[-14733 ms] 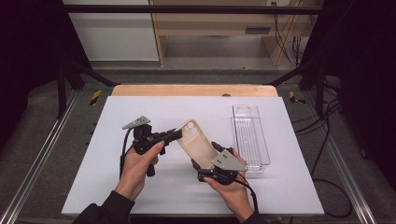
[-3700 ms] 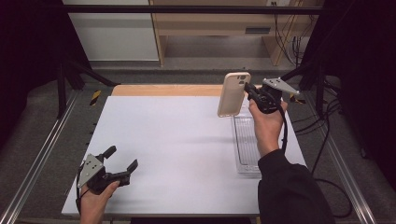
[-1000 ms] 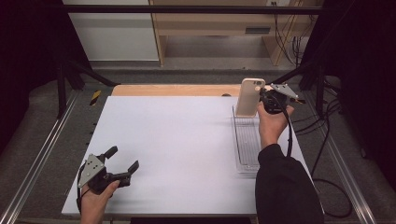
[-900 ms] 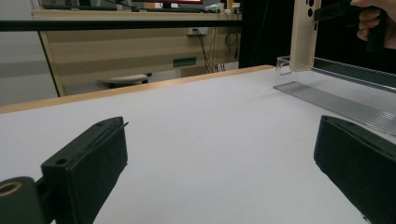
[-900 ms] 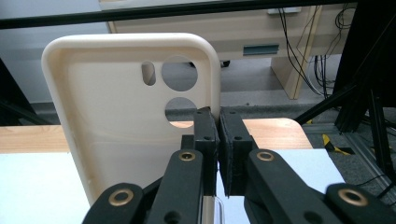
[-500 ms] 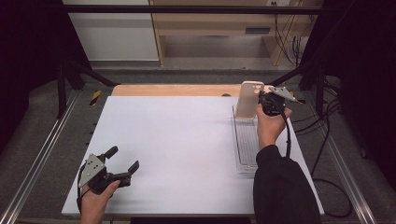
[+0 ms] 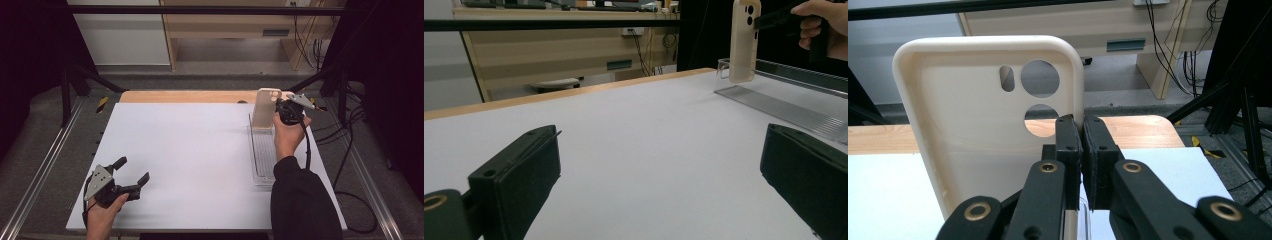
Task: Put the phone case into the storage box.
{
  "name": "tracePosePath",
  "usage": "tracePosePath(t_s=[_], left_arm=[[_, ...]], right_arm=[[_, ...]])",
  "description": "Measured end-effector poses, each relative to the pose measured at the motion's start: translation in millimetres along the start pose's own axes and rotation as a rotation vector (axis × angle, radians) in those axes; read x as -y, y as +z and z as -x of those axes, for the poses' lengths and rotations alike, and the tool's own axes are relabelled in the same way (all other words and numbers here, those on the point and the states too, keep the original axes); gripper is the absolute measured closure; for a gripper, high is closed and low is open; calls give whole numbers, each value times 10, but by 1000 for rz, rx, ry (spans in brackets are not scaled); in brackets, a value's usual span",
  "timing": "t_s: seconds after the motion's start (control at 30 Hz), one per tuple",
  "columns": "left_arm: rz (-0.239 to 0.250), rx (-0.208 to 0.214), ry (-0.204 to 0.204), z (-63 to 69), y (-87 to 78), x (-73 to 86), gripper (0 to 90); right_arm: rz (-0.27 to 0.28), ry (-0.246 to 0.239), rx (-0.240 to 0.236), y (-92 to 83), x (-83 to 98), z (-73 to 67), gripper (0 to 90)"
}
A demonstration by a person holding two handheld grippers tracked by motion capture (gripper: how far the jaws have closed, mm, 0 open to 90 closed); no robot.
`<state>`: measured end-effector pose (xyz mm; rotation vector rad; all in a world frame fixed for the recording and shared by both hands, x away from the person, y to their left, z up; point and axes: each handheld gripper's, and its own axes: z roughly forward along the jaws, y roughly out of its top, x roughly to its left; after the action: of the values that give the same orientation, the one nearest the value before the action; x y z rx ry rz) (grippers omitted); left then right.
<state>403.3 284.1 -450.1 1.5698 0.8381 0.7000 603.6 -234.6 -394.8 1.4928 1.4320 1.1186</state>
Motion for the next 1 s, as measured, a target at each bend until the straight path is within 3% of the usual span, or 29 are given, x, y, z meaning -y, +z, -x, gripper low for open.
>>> tracePosePath(t_s=[1.0], left_arm=[[5, 0, 1, 4, -6, -7, 24]], right_arm=[[-27, -9, 4, 29, 28, -23, 867]])
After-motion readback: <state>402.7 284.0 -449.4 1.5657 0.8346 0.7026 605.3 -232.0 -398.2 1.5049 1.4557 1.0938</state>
